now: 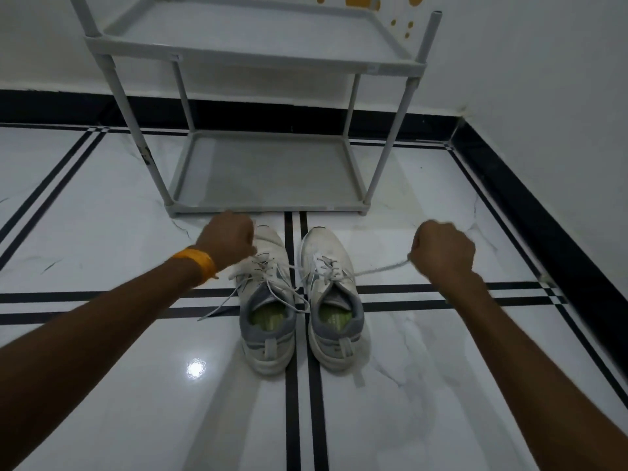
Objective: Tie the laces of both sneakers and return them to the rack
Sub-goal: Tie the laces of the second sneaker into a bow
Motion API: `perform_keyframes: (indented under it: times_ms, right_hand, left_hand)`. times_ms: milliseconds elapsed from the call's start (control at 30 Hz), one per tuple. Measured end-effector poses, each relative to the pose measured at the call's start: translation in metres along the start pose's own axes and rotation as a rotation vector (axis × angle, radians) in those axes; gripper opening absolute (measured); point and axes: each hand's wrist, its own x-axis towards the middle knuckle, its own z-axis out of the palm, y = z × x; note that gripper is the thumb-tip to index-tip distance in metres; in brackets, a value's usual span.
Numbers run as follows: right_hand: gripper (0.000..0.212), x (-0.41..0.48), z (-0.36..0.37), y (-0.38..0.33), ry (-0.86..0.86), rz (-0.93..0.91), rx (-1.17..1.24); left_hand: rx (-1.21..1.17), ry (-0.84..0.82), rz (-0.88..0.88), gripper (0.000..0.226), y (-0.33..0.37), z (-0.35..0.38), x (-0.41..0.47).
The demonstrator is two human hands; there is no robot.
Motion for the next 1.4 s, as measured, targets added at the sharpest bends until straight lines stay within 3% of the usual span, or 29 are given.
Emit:
perform_keyframes:
  times_ms: [100,167,233,333,433,600,733,900,1033,1167,1400]
  right_hand:
    - [0.006,-0.012,0.020,-0.002,-0.239,-0.003,-0.116]
    - [0.029,-0.015,0.034,-0.005,-0.348,-0.102,-0.122]
    - [0.037,-0.018,0.038,-0.016,-0.367,-0.237,-0.032]
    - [0.026,-0.027,0.041,-0.039,-0.445,-0.307,0.208]
    - [0.020,-0.030,0.041,-0.044,-0.433,-0.301,0.276]
    - [0.022,-0.032,0.040,-0.042,-0.455,-0.293,0.320]
    - [0.011,-0.035,0.046,-0.044,-0.369,-0.323,0.360]
    - [0.007,-0.027,0.047,-0.023,-0.312,-0.119,0.635]
    - [0.014,-0.033,0.068,-0.008,-0.324,-0.081,0.505]
    - [0.007,-0.041,0.083,-0.009,-0.316,-0.030,0.550]
    - [0.007,-0.043,0.087,-0.008,-0.320,0.015,0.554]
  left_hand:
    - [0.219,-0.034,0.065,0.022,0.006,0.012,-0.012]
    - [0.223,0.045,0.156,0.029,0.024,0.016,-0.015]
    - [0.082,0.108,0.251,0.032,0.045,0.019,-0.015]
    - [-0.170,-0.038,0.311,0.031,0.072,0.030,-0.018]
    - [-0.210,-0.159,0.311,0.024,0.079,0.049,-0.022]
    - [-0.369,-0.112,0.243,0.018,0.073,0.059,-0.022]
    - [-0.420,-0.091,0.250,0.017,0.075,0.058,-0.024]
    - [-0.286,-0.035,0.276,0.020,0.067,0.054,-0.023]
    - [-0.139,-0.095,0.310,0.016,0.066,0.051,-0.024]
    - [0.014,-0.150,0.361,0.013,0.068,0.047,-0.023]
    - [0.065,-0.166,0.348,0.011,0.068,0.045,-0.021]
